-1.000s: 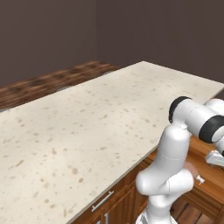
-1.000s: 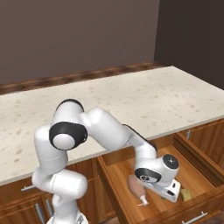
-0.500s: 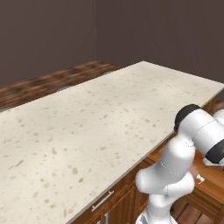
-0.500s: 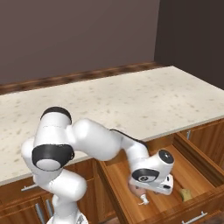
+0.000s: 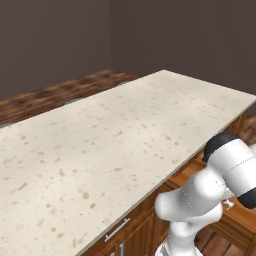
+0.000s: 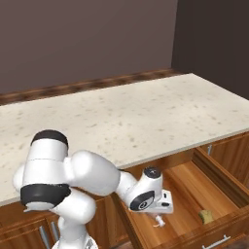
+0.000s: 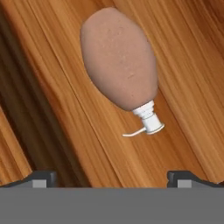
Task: Restock the sink supplies by placing the sponge and soap dispenser on the counter and next to the sink. Make sure the soap dispenser is upright.
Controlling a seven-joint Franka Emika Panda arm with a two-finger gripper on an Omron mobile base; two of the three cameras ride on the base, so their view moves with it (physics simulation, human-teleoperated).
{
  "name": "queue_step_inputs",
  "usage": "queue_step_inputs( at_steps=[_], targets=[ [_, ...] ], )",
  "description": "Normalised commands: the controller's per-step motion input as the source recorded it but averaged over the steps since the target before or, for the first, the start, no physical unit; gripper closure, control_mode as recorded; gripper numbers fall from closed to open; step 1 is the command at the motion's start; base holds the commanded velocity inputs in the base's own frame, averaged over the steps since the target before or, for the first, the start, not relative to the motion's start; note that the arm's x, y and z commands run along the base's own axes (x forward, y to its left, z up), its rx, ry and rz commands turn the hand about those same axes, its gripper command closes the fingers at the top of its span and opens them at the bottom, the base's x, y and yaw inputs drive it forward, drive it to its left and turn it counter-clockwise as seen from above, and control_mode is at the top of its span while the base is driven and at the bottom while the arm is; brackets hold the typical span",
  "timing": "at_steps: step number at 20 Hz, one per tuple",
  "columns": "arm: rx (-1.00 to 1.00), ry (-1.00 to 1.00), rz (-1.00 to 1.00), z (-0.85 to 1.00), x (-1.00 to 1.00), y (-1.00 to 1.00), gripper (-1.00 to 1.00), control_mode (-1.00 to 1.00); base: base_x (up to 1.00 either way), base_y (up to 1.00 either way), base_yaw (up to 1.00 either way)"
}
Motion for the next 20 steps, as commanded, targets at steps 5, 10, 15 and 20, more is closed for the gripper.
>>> queue_step_inputs(
  at_steps=[5,10,15,20],
  targets=[
    [0.01,0.02,0.08,-0.2,0.16,-0.17,-1.0,-1.0,0.0,0.0,0.0],
    [0.07,-0.01,0.13,0.0,0.0,-0.45,-1.0,-1.0,0.0,0.0,0.0],
    [0.06,0.0,0.1,0.0,0.01,-0.28,-1.0,-1.0,0.0,0.0,0.0],
    [0.05,0.0,0.06,0.04,0.01,-0.19,-1.0,-1.0,0.0,0.0,0.0]
  ],
)
